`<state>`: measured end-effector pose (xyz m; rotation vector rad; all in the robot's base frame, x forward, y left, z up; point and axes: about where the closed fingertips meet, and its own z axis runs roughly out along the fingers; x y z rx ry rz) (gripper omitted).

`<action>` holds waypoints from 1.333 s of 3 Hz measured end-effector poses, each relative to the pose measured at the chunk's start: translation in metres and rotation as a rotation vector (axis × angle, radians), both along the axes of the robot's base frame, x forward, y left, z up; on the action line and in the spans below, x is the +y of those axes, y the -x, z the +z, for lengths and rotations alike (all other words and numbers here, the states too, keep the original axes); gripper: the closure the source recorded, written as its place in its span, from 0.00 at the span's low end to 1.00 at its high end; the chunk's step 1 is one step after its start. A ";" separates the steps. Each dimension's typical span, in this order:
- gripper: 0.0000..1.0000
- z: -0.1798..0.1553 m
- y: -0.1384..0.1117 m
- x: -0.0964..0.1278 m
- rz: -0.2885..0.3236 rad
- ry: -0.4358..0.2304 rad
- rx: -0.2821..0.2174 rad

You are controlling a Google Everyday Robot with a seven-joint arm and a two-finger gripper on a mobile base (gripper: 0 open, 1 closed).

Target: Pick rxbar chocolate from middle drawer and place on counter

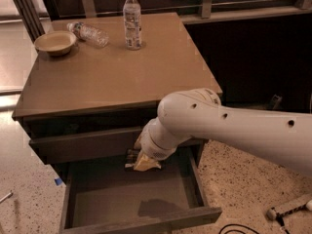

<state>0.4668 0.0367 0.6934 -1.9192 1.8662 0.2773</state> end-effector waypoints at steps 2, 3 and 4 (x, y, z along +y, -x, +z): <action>1.00 0.132 -0.022 0.021 0.045 -0.194 -0.050; 1.00 0.131 -0.021 0.021 0.046 -0.192 -0.048; 1.00 0.150 -0.038 0.022 -0.009 -0.235 -0.051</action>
Offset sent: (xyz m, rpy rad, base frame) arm 0.0363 0.0364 0.2293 0.3526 -0.0667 0.1074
